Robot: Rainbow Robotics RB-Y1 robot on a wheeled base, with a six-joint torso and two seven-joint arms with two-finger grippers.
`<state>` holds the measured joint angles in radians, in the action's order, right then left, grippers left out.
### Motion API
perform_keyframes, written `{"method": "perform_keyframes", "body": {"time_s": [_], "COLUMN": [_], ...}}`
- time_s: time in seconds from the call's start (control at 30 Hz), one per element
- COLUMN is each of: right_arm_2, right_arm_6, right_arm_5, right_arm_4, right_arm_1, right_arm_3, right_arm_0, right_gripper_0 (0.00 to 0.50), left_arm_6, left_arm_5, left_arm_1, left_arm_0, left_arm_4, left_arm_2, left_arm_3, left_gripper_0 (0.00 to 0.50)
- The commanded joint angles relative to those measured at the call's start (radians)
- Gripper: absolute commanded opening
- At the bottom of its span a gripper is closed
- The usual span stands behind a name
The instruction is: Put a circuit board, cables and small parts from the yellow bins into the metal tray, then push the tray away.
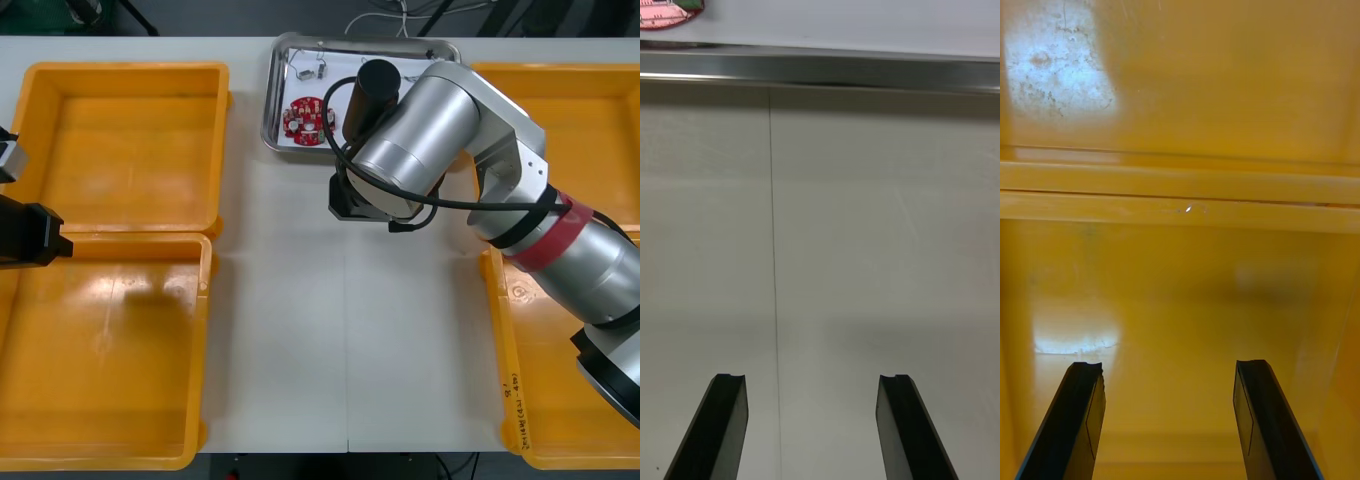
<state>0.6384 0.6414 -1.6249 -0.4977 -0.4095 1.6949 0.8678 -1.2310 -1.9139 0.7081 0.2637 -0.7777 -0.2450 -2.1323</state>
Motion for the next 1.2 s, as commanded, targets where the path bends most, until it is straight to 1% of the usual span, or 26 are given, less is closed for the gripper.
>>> {"method": "perform_keyframes", "body": {"time_s": [0.03,0.2,0.37,0.53,0.67,0.7,0.77,0.93,1.03,1.2], "right_arm_2": [-0.046,-0.091,-0.154,-0.233,-0.329,-0.353,-0.39,-0.517,-0.577,-0.657], "right_arm_6": [0.009,0.011,0.027,0.049,0.075,0.098,0.141,0.251,0.31,0.373], "right_arm_5": [-0.059,-0.136,-0.208,-0.242,-0.245,-0.247,-0.254,-0.28,-0.288,-0.29], "right_arm_4": [0.018,0.018,0.013,-0.036,-0.107,-0.122,-0.133,-0.205,-0.232,-0.266], "right_arm_1": [-0.069,-0.111,-0.135,-0.175,-0.218,-0.229,-0.247,-0.299,-0.33,-0.376], "right_arm_3": [0.152,0.292,0.397,0.474,0.529,0.543,0.557,0.56,0.559,0.56], "right_arm_0": [-0.067,-0.13,-0.181,-0.233,-0.289,-0.305,-0.323,-0.366,-0.394,-0.446], "right_gripper_0": [0.5,0.5,0.5,0.5,0.5,0.5,0.5,0.5,0.5,0.5], "left_arm_6": [-0.024,-0.024,-0.024,-0.024,-0.024,-0.024,-0.024,-0.024,-0.024,-0.024], "left_arm_5": [-0.006,-0.006,-0.006,-0.006,-0.006,-0.006,-0.006,-0.006,-0.006,-0.006], "left_arm_1": [-0.004,-0.004,-0.004,-0.004,-0.004,-0.004,-0.004,-0.004,-0.004,-0.004], "left_arm_0": [-0.015,-0.015,-0.015,-0.015,-0.015,-0.015,-0.015,-0.015,-0.015,-0.015], "left_arm_4": [-0.008,-0.008,-0.008,-0.008,-0.008,-0.008,-0.008,-0.008,-0.008,-0.008], "left_arm_2": [-0.03,-0.03,-0.03,-0.03,-0.03,-0.03,-0.03,-0.03,-0.03,-0.03], "left_arm_3": [-0.034,-0.034,-0.034,-0.034,-0.034,-0.034,-0.034,-0.034,-0.034,-0.034], "left_gripper_0": [0.5,0.5,0.5,0.5,0.5,0.5,0.5,0.5,0.5,0.5]}}
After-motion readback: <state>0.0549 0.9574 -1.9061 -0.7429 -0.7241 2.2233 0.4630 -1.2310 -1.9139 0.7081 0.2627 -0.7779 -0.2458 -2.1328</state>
